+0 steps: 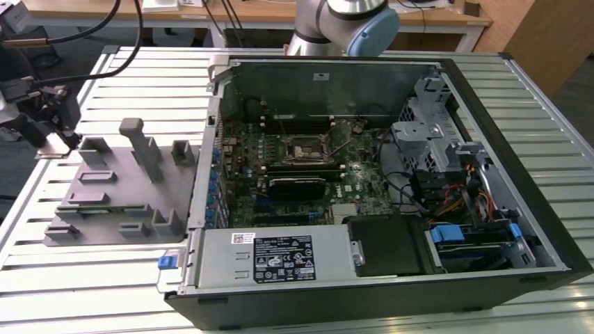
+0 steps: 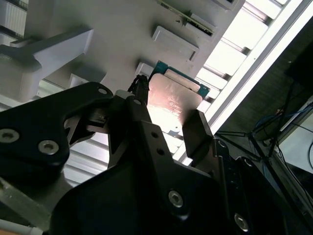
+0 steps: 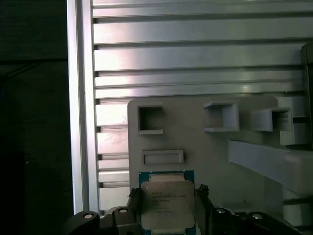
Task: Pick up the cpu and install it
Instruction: 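Pick up the cpu and move it towards the insertion slot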
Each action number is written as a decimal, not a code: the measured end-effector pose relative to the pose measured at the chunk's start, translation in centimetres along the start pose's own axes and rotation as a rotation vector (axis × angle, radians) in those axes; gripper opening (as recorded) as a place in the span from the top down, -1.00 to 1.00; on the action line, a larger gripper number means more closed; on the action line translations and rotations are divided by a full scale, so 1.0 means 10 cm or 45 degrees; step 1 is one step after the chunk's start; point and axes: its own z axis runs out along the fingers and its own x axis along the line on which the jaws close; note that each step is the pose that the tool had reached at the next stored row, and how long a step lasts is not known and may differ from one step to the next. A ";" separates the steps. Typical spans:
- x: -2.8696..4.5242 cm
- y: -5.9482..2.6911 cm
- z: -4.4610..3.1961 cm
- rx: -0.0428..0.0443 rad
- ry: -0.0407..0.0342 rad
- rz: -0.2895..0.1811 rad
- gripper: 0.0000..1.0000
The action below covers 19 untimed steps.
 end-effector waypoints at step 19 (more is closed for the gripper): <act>-0.005 0.062 -0.332 0.000 -0.0001 0.000 -0.05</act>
